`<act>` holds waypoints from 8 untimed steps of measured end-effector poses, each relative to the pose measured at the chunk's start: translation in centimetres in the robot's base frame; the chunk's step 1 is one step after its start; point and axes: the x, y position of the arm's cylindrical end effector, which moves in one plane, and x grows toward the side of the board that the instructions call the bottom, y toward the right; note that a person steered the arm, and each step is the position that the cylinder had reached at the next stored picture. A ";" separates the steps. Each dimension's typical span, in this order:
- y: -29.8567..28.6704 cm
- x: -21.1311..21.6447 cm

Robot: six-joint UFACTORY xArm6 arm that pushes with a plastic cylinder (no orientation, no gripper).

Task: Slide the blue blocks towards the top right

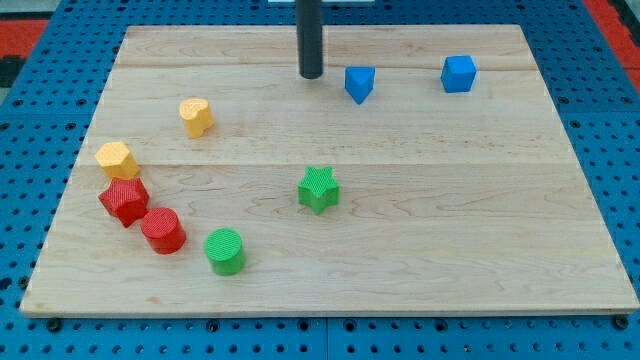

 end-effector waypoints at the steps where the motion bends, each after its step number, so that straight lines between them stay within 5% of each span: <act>1: 4.7 0.5; 2: 10.4 0.4; 6: 4.7 7.0; 8: 12.7 6.4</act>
